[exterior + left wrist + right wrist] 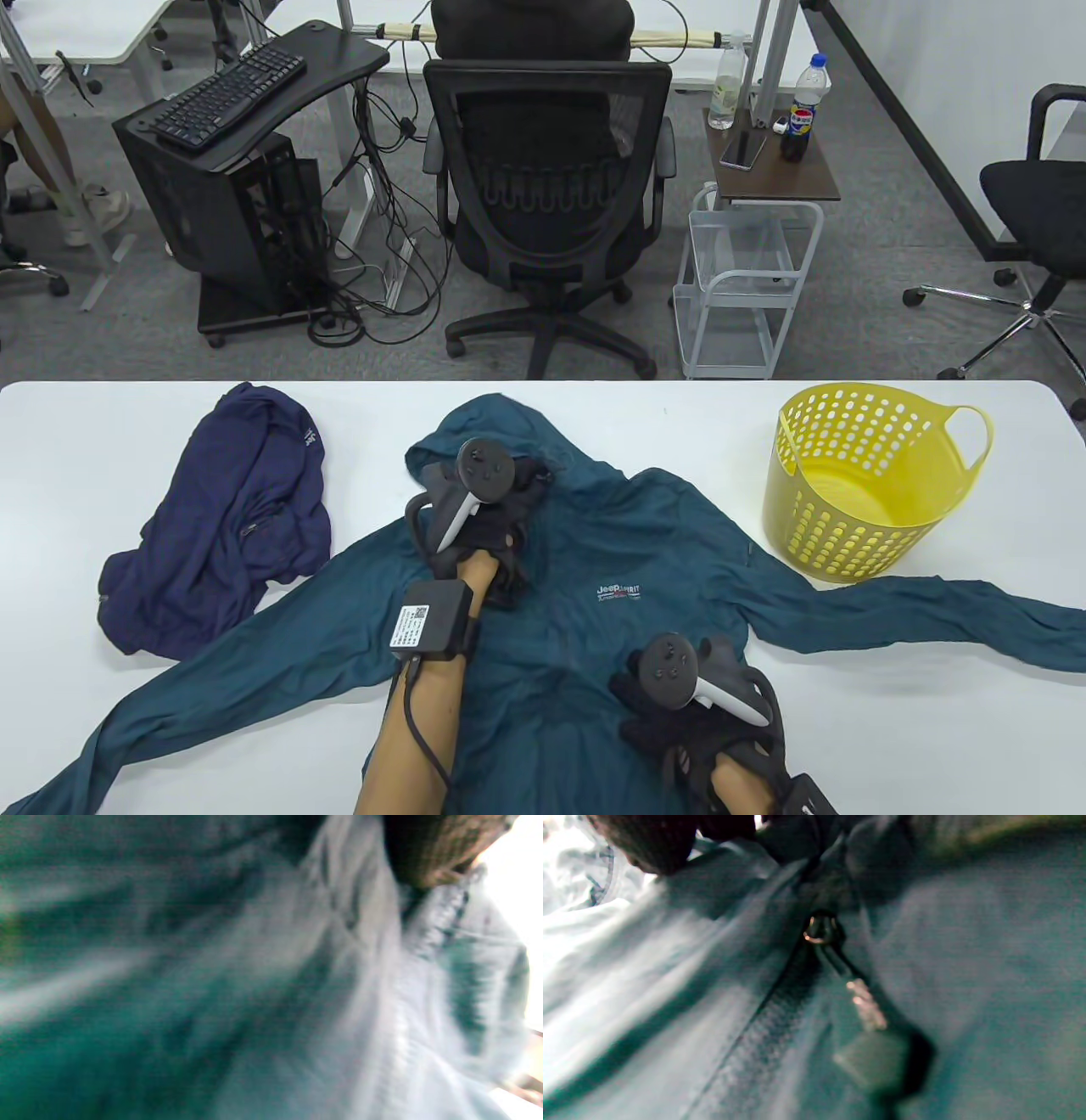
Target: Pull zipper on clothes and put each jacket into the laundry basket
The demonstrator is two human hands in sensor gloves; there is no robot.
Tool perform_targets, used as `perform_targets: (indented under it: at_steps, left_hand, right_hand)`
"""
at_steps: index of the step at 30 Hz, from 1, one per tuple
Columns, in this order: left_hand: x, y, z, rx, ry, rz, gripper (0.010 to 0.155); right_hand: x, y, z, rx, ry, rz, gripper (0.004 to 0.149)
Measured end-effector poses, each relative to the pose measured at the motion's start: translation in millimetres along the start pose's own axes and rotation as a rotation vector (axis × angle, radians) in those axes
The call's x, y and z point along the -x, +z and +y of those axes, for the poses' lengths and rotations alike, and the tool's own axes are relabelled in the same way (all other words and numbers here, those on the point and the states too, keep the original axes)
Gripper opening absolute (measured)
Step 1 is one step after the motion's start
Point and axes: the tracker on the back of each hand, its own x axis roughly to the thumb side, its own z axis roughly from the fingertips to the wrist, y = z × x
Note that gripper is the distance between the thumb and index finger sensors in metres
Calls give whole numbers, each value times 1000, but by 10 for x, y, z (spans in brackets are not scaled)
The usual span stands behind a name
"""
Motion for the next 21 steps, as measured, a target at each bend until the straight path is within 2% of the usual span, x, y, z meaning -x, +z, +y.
perform_targets:
  at_steps: [2, 9, 12, 15, 21]
  left_hand:
    - [13, 140, -28, 21, 71, -22, 45]
    - [170, 683, -263, 118, 274, 24, 45]
    - [214, 886, -320, 139, 308, 8, 44]
    - [241, 1057, -333, 152, 336, -32, 43]
    - [269, 1179, -403, 136, 349, -69, 42]
  right_hand:
    - [11, -1, 0, -3, -10, -3, 62]
    - [1, -8, -11, 35, -24, -23, 60]
    - [25, 19, -76, 116, -65, -25, 59]
    - [54, 84, -179, 242, -112, 5, 57]
    - [-56, 120, -304, 436, -287, 0, 57]
